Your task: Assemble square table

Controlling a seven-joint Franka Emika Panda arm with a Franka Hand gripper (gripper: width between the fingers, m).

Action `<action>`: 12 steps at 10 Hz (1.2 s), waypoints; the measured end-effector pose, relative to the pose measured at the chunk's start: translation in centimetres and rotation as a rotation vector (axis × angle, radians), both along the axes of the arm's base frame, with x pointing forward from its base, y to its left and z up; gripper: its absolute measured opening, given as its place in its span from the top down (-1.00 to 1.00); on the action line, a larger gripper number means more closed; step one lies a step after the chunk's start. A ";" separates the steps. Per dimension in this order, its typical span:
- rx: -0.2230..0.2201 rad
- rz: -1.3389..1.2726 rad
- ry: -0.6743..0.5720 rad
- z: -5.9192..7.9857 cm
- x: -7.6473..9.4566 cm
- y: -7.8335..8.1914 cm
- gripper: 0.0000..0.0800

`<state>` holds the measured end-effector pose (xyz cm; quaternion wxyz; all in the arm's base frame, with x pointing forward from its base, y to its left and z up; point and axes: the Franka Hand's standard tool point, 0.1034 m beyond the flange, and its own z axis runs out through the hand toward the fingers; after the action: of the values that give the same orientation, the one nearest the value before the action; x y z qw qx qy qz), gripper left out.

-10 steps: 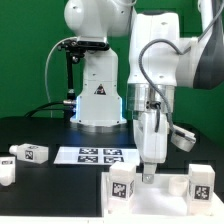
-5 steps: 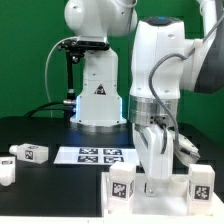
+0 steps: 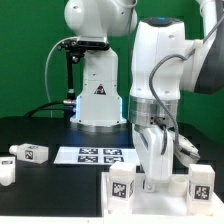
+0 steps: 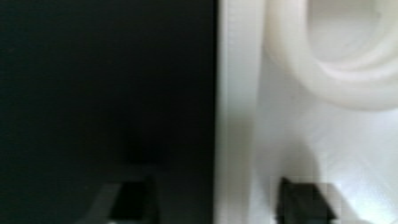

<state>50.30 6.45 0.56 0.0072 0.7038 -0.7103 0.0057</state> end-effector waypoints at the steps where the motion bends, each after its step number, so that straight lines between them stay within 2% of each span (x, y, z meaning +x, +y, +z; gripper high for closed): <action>1: 0.000 0.000 0.000 0.0 0.0 0.0 0.46; 2: -0.002 0.000 -0.005 0.1 0.1 -0.1 0.85; 4: -0.003 0.049 -0.008 0.2 0.0 -0.4 0.88; 5: -0.004 0.127 -0.004 0.5 -0.6 -1.7 0.88; 6: -0.006 0.238 -0.002 0.9 -1.2 -3.3 0.88; 7: -0.012 0.401 -0.003 0.9 -2.0 -5.7 0.88; 8: -0.030 0.547 -0.014 1.0 -2.1 -8.4 0.88; 9: -0.052 0.718 -0.024 1.0 -1.8 -10.5 0.88; 12: -0.052 0.887 -0.016 0.7 -1.7 -10.6 0.88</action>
Offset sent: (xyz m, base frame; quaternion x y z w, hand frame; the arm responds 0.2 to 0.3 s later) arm 0.0000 0.0000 0.0000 0.0000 0.0000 -0.0650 0.9979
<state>48.64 -4.17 1.30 0.0162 0.9400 -0.3394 0.0316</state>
